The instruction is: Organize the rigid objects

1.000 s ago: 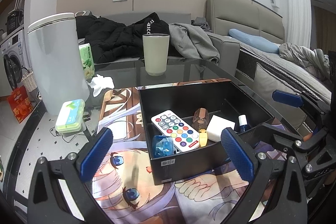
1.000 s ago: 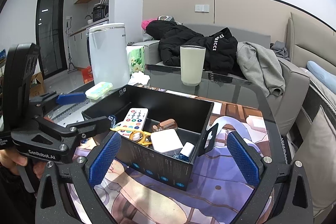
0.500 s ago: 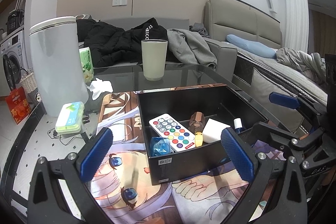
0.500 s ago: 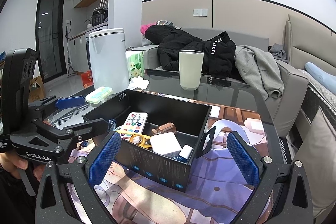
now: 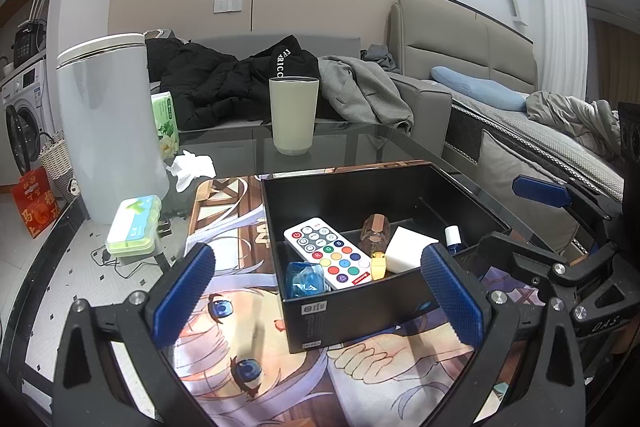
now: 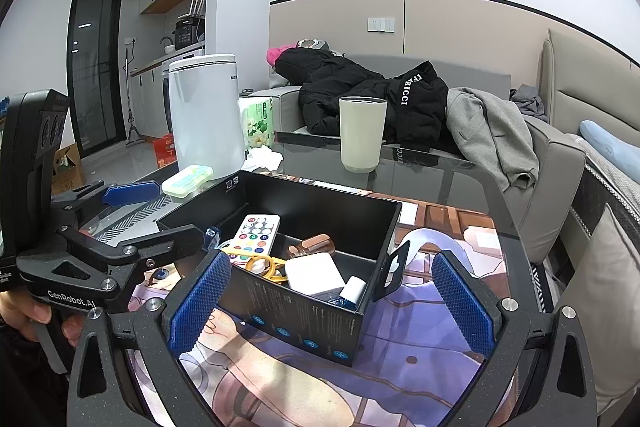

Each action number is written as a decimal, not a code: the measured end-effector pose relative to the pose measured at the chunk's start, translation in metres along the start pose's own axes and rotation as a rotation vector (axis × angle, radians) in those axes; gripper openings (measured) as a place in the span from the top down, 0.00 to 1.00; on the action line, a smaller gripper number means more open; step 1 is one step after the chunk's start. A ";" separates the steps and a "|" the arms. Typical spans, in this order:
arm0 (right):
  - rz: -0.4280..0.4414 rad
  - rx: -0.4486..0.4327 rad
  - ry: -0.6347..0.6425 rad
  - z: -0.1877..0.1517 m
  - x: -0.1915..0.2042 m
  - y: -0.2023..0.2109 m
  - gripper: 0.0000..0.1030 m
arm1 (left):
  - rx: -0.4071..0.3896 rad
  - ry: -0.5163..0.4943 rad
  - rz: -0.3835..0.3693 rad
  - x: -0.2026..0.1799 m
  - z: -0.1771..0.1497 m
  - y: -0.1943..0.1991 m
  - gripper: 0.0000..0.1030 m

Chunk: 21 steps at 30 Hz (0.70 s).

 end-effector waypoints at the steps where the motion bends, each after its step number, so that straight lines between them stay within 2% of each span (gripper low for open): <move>1: 0.000 0.000 0.000 0.000 0.000 0.000 0.01 | -0.002 0.000 0.001 0.000 0.000 0.000 0.00; 21: 0.000 0.000 0.001 0.000 0.000 0.000 0.01 | -0.007 -0.004 0.001 -0.001 0.001 0.001 0.00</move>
Point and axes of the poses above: each gripper's, at about its wrist camera, not at the fingertips, and y roughly against the way its jaws point, x to its left, z to its top, the point moved 6 cm from there along -y, roughly the way its jaws point, and after that the axes turned 13 degrees about z, right-handed, at the moved point
